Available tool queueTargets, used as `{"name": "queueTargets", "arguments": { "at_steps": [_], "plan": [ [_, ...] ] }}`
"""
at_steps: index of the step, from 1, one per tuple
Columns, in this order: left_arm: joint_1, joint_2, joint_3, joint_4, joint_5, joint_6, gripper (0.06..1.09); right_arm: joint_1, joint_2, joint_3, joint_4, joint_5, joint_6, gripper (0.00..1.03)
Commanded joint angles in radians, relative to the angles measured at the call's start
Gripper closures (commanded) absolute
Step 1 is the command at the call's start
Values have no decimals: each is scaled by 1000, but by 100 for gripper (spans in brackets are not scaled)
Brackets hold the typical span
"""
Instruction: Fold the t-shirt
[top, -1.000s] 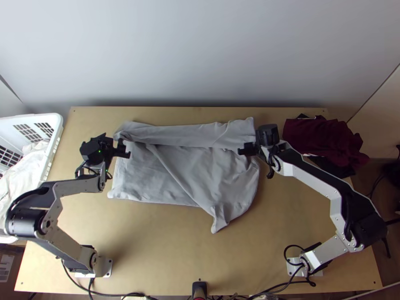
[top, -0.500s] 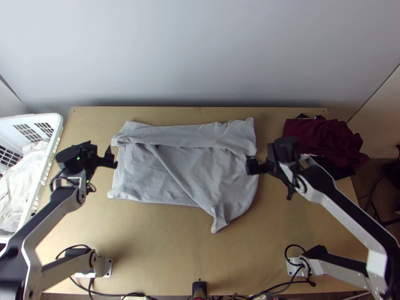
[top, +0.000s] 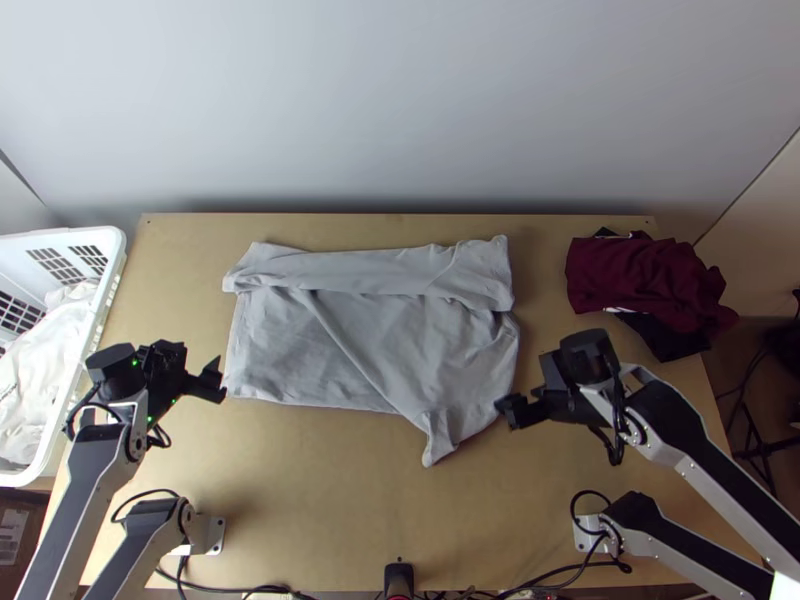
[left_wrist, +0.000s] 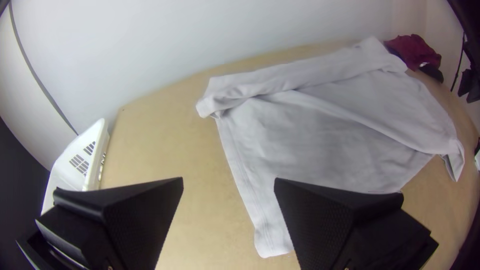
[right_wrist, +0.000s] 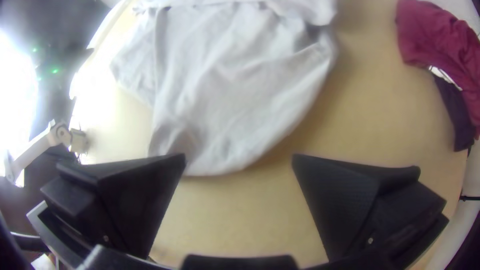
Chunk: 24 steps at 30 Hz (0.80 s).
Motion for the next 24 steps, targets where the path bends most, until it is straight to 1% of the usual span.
{"name": "queueTargets", "arguments": {
  "at_steps": [1,8,12,14,20,24],
  "plan": [
    [13,-43,-54,-46,13,16,20,72,-17,-61,-43,-106,-8,4],
    [-7,-3,-68,13,3,-18,20,145,24,-133,75,-113,23,4],
    [-7,40,-85,89,-9,-34,20,169,55,-184,213,-113,78,4],
    [-9,60,-90,107,-14,-38,20,175,73,-190,256,-113,103,6],
    [-21,76,-99,122,-27,-36,20,215,139,-202,284,-112,110,6],
    [-21,75,-102,132,-32,-34,20,258,138,-215,286,-112,133,6]
  ]
}}
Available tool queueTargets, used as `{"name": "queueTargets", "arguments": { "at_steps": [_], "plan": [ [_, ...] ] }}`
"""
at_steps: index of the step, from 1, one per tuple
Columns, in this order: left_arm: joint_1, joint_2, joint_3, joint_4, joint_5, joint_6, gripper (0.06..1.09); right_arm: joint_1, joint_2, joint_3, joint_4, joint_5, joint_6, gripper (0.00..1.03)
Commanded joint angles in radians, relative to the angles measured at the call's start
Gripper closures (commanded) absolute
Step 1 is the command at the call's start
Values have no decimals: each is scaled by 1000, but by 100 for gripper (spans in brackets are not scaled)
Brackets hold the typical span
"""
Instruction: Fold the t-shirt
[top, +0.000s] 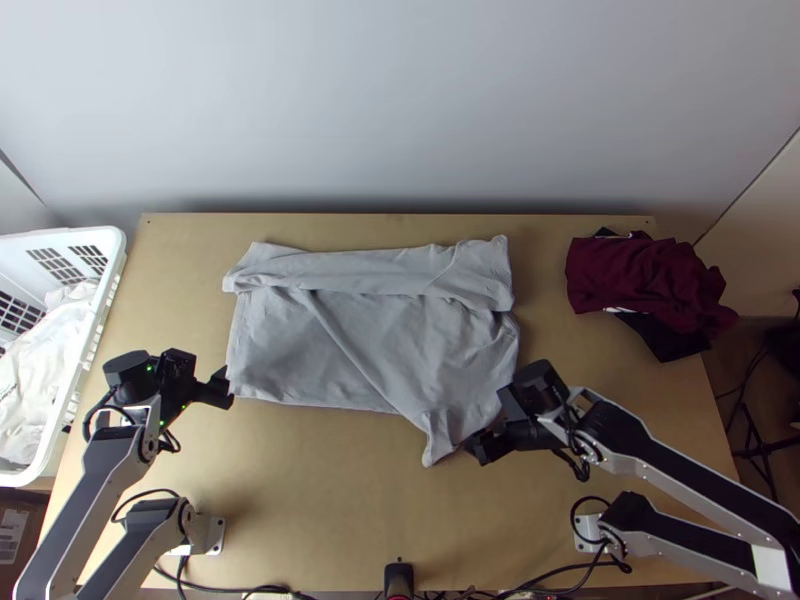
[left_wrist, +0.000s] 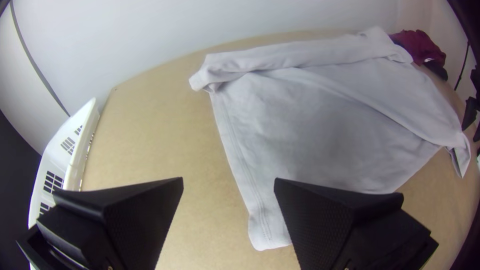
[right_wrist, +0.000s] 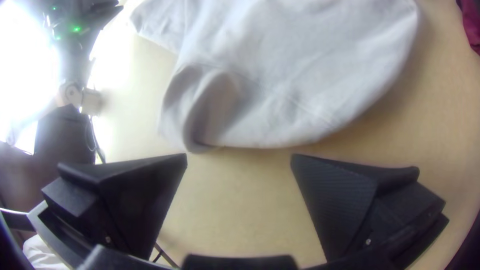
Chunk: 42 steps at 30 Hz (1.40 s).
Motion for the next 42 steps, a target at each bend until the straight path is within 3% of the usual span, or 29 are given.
{"name": "queueTargets", "arguments": {
  "at_steps": [1,15,17,18,19,20,22,23,30,36,42],
  "plan": [
    [-6,13,-14,36,-11,-1,20,59,31,-24,30,0,35,6],
    [-52,10,-45,80,-37,-16,20,85,269,121,96,16,64,8],
    [-56,5,-46,82,-43,-16,20,92,292,135,99,53,53,25],
    [-58,5,-49,82,-45,-16,22,93,301,138,105,72,41,42],
    [-58,4,-52,82,-43,-16,36,95,309,141,112,83,26,63],
    [-65,2,-55,83,-43,-17,60,93,310,146,114,88,19,82],
    [-79,2,-63,94,-43,-30,96,93,304,147,112,88,15,100],
    [-85,-4,-69,93,-43,-33,105,92,296,143,112,89,16,100],
    [-96,-45,-94,85,-51,-48,105,64,212,152,36,122,1,100],
    [-96,-53,-92,99,-72,-66,105,7,140,281,-138,122,-65,100],
    [-104,-50,-88,102,-74,-94,105,-22,138,379,-190,120,-85,100]
  ]
}}
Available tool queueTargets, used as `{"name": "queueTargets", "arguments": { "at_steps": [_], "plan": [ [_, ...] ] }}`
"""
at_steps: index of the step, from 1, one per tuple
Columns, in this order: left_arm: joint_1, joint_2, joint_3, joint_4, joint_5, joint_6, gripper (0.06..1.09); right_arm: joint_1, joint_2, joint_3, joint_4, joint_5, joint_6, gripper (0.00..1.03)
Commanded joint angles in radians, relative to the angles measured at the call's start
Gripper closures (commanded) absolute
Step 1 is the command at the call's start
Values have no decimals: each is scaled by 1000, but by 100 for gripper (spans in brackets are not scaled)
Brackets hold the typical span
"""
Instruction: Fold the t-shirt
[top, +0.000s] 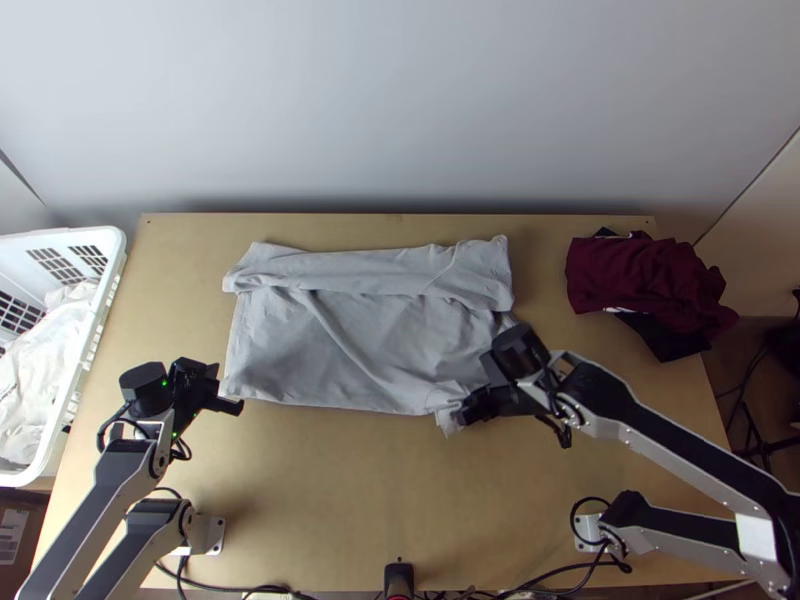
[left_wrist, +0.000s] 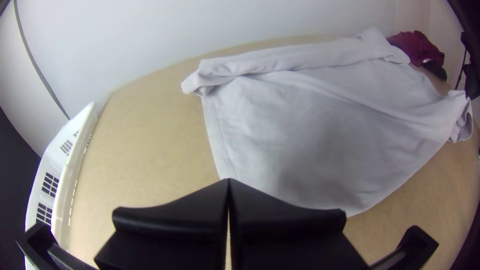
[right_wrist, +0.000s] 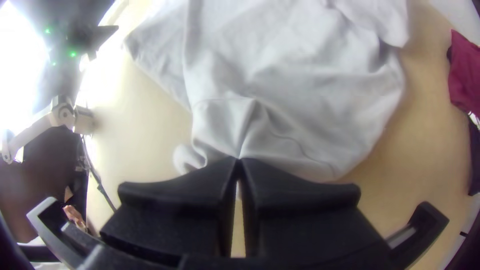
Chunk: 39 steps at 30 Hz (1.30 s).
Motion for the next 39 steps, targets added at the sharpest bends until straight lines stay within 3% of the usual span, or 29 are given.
{"name": "queueTargets", "arguments": {
  "at_steps": [1,7,9,10,12,13,14,17,25,28,29,32,39],
  "plan": [
    [-5,5,2,1,-4,-21,105,-30,-16,98,-75,1,-28,100],
    [-8,80,10,25,-9,-10,104,-28,-7,100,-77,1,-27,100],
    [-8,121,24,11,-15,-6,100,-28,-4,98,-75,1,-30,100],
    [-8,146,37,-13,-15,-10,87,-27,-2,98,-77,1,-31,100],
    [-8,187,65,-59,-15,-27,51,-25,0,97,-75,1,-35,100],
    [-7,194,73,-85,-15,-32,40,-25,1,97,-75,1,-35,100],
    [-5,195,76,-93,-15,-33,36,-25,1,97,-75,3,-38,100],
    [-4,226,90,-137,-15,-43,29,-25,0,91,-75,15,-45,100],
    [-10,309,123,-176,-15,-40,29,-22,3,88,-72,26,-50,100],
    [-21,356,143,-180,-6,-70,32,-22,7,86,-65,27,-50,100],
    [-25,364,149,-180,6,-92,42,-22,10,88,-63,29,-50,100],
    [-65,375,159,-196,68,-138,106,-22,15,91,-62,31,-50,100],
    [-102,324,234,-291,68,-208,105,-61,7,104,-52,47,-61,100]
  ]
}}
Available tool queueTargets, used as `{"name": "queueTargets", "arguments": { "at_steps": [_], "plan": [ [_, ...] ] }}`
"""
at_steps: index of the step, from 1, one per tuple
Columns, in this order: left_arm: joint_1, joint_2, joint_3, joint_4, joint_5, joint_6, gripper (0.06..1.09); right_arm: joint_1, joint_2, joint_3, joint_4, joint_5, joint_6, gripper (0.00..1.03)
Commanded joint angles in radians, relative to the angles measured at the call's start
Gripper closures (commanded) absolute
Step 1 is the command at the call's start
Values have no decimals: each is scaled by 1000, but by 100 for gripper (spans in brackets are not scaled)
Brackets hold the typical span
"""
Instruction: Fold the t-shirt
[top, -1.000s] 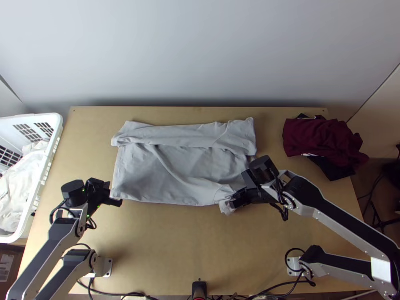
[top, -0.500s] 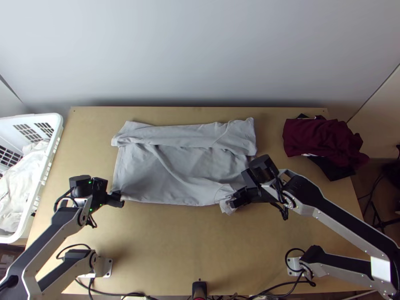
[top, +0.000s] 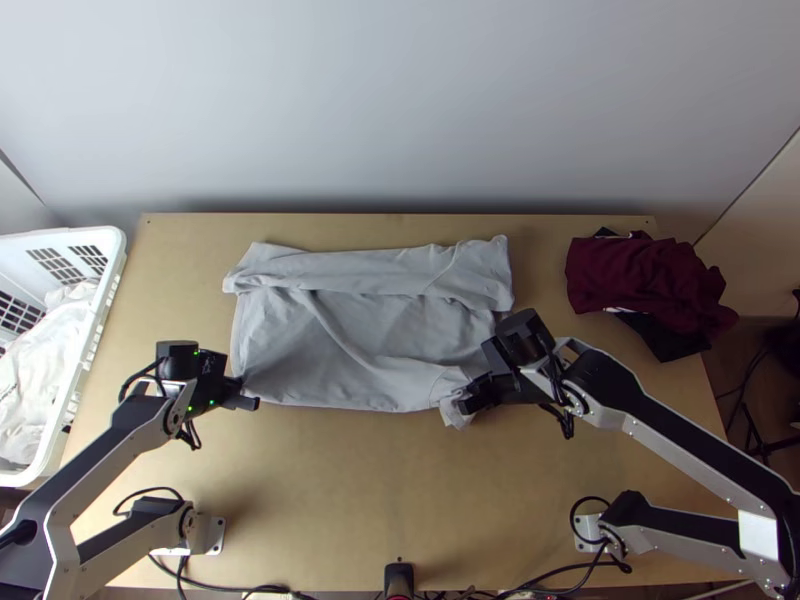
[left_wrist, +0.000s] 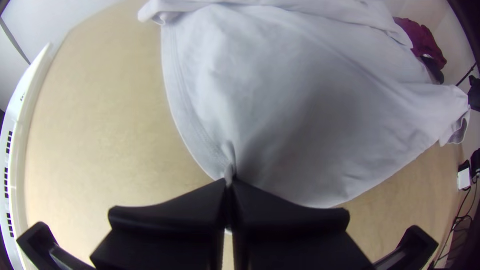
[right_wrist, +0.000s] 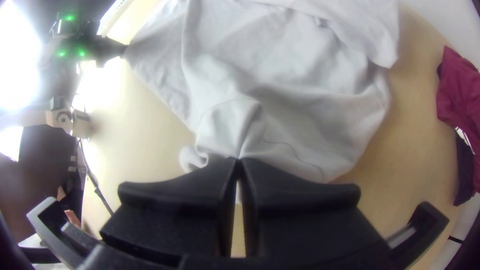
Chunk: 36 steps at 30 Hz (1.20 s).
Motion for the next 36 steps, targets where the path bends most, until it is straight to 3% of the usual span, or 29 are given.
{"name": "queueTargets", "arguments": {
  "at_steps": [1,6,26,36],
  "plan": [
    [1,-13,95,-74,28,-60,105,-54,-8,18,31,13,-11,100],
    [64,19,276,-152,29,-60,105,-159,0,76,133,11,-18,100],
    [93,502,932,-239,8,-243,105,-401,377,470,169,-1,-105,100],
    [85,754,1126,-287,6,-243,105,-482,595,598,232,-7,-117,100]
  ]
}}
